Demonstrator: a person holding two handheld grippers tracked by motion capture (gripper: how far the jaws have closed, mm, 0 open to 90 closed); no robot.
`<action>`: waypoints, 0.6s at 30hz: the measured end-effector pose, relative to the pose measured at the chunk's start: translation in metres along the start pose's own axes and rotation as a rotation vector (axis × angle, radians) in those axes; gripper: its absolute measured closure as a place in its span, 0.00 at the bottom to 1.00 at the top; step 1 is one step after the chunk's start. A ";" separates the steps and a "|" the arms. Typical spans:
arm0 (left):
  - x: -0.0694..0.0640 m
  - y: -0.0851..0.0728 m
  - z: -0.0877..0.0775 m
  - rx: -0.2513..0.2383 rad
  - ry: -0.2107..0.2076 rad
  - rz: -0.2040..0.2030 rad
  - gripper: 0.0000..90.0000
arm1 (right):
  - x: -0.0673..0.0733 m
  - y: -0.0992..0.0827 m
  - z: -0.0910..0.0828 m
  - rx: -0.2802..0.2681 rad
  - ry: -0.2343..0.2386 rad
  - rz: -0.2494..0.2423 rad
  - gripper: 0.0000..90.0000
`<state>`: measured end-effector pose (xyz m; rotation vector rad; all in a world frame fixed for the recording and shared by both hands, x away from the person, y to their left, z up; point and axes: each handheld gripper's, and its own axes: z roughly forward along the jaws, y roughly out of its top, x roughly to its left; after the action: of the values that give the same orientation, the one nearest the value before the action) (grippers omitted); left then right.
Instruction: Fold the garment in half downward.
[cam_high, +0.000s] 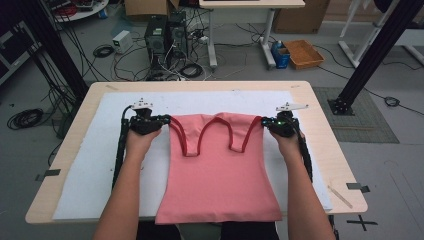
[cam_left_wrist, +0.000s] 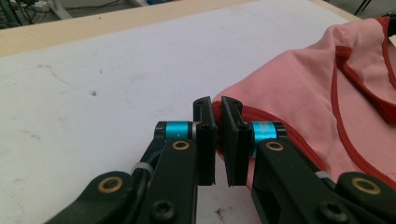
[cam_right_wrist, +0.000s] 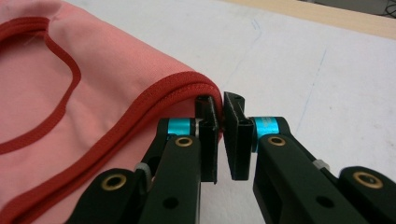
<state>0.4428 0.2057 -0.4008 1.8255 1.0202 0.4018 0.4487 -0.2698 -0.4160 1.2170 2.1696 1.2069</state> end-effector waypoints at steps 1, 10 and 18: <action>0.002 0.004 -0.001 -0.005 0.004 0.006 0.94 | 0.002 0.004 -0.001 -0.009 -0.005 -0.010 0.95; 0.031 0.039 -0.004 -0.086 -0.006 -0.026 0.94 | 0.010 0.063 0.004 -0.070 0.002 -0.053 0.95; 0.036 0.025 -0.005 -0.124 -0.140 -0.033 0.94 | 0.006 0.052 0.008 -0.060 0.032 -0.047 0.95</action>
<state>0.4727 0.2331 -0.3822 1.6990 0.9078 0.3066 0.4773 -0.2472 -0.3770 1.1239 2.1556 1.2711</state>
